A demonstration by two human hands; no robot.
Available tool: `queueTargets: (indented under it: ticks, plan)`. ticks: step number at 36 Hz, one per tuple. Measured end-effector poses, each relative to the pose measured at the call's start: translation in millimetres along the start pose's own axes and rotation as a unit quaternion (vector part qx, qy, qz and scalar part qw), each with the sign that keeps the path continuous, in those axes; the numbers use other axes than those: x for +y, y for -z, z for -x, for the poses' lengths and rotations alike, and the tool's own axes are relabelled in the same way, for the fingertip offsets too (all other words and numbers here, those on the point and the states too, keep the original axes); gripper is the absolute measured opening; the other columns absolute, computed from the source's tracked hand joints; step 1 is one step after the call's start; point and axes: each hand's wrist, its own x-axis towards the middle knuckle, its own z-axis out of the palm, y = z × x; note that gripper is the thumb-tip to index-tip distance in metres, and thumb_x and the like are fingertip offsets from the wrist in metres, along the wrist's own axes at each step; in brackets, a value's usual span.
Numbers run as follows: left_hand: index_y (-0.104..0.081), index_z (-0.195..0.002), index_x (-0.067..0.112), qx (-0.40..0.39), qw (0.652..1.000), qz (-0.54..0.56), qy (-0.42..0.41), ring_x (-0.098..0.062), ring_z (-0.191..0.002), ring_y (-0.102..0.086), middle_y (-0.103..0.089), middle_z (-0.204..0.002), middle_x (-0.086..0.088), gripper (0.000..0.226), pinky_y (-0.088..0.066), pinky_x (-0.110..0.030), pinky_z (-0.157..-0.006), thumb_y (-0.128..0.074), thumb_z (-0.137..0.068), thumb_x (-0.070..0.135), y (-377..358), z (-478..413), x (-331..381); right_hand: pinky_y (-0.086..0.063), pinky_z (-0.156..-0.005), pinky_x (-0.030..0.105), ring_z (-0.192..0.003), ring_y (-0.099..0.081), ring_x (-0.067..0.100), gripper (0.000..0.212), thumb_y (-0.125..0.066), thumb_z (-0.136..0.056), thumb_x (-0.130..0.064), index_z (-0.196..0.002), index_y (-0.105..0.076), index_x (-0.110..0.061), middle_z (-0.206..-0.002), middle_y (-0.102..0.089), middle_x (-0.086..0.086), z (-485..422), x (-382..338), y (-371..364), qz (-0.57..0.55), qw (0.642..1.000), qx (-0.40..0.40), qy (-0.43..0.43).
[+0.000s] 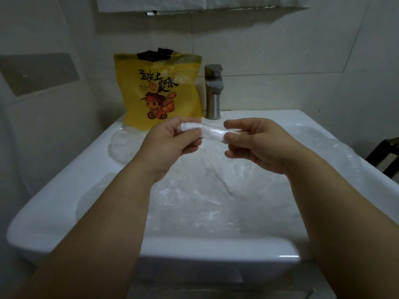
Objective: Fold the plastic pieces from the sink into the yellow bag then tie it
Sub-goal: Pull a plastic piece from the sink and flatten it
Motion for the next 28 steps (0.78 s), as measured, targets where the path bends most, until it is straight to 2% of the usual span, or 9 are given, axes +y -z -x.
queueTargets:
  ticks: [6,9,12,14,16,19,21,25,28]
  plan:
    - [-0.067,-0.085,0.013,0.005,1.0,0.001,-0.003,-0.003,-0.065,-0.063,-0.067,-0.064,0.007,0.009,-0.053,-0.016,-0.065,-0.064,-0.088,0.005,1,-2,-3,-0.055,-0.058,0.019,-0.059,-0.063,0.011,0.008,-0.063,-0.087,-0.003,-0.092,-0.069,-0.005,-0.082,-0.066,0.012,2,0,2,0.074,0.997,-0.004,-0.014]
    - [-0.067,-0.084,0.016,0.029,0.999,0.014,-0.021,-0.003,-0.066,-0.06,-0.065,-0.069,0.008,0.008,-0.051,-0.016,-0.065,-0.066,-0.087,0.009,0,-4,-3,-0.053,-0.057,0.018,-0.055,-0.061,0.007,0.006,-0.063,-0.088,-0.007,-0.088,-0.069,-0.008,-0.08,-0.066,0.01,1,1,2,0.115,0.993,0.011,0.019]
    - [-0.063,-0.089,0.018,0.06,0.994,0.093,-0.013,-0.002,-0.074,-0.061,-0.062,-0.081,0.006,0.005,-0.051,-0.017,-0.069,-0.066,-0.086,0.015,-6,-4,3,-0.052,-0.058,0.02,-0.054,-0.057,0.007,0.008,-0.061,-0.09,-0.007,-0.088,-0.069,-0.007,-0.074,-0.064,0.007,0,3,-7,0.086,0.995,0.008,0.055]
    - [-0.06,-0.096,0.019,0.022,0.987,0.158,0.017,-0.007,-0.089,-0.065,-0.065,-0.093,0.004,0.027,-0.052,-0.025,-0.077,-0.076,-0.078,0.033,-8,-3,4,-0.052,-0.057,0.021,-0.054,-0.056,0.008,0.009,-0.06,-0.09,-0.005,-0.088,-0.068,-0.005,-0.07,-0.063,0.006,-1,5,-16,0.042,0.997,-0.002,0.062]
    - [-0.062,-0.104,0.019,-0.059,0.988,0.13,0.058,-0.018,-0.104,-0.066,-0.069,-0.106,-0.002,0.056,-0.055,-0.032,-0.081,-0.083,-0.063,0.052,-11,-1,1,-0.052,-0.055,0.022,-0.053,-0.056,0.008,0.011,-0.057,-0.092,-0.002,-0.089,-0.067,-0.001,-0.068,-0.063,0.007,0,7,-25,0.007,0.998,-0.03,0.062]
    - [-0.068,-0.104,0.02,-0.126,0.99,0.005,0.069,-0.02,-0.099,-0.068,-0.072,-0.104,-0.005,0.05,-0.056,-0.03,-0.08,-0.069,-0.07,0.056,-24,7,-5,-0.052,-0.054,0.023,-0.062,-0.063,0.014,0.019,-0.052,-0.092,0.005,-0.104,-0.067,0.005,-0.085,-0.068,0.021,2,13,-36,0.002,0.996,-0.068,0.059]
    - [-0.069,-0.1,0.02,-0.092,0.992,0.008,0.086,-0.02,-0.095,-0.07,-0.073,-0.1,-0.006,0.046,-0.056,-0.03,-0.077,-0.06,-0.073,0.055,-28,6,-4,-0.051,-0.054,0.021,-0.067,-0.063,0.018,0.019,-0.052,-0.092,0.004,-0.104,-0.067,0.004,-0.088,-0.067,0.021,2,14,-38,0.014,0.995,-0.078,0.054]
    - [-0.072,-0.099,0.018,-0.026,0.996,0.004,0.082,-0.021,-0.091,-0.071,-0.074,-0.097,-0.008,0.037,-0.054,-0.03,-0.074,-0.043,-0.1,0.041,-22,0,-3,-0.052,-0.056,0.021,-0.064,-0.061,0.014,0.015,-0.058,-0.091,-0.004,-0.08,-0.069,-0.003,-0.092,-0.069,-0.003,1,13,-32,0.032,0.995,-0.087,0.039]
    - [-0.073,-0.086,0.022,0.013,0.998,0.002,0.055,-0.013,-0.081,-0.071,-0.075,-0.086,0.0,0.042,-0.053,-0.026,-0.068,-0.039,-0.102,0.04,-17,-2,-1,-0.051,-0.055,0.021,-0.056,-0.058,0.01,0.01,-0.061,-0.09,-0.005,-0.085,-0.068,-0.002,-0.08,-0.065,0.009,-1,11,-26,0.053,0.996,-0.061,0.021]
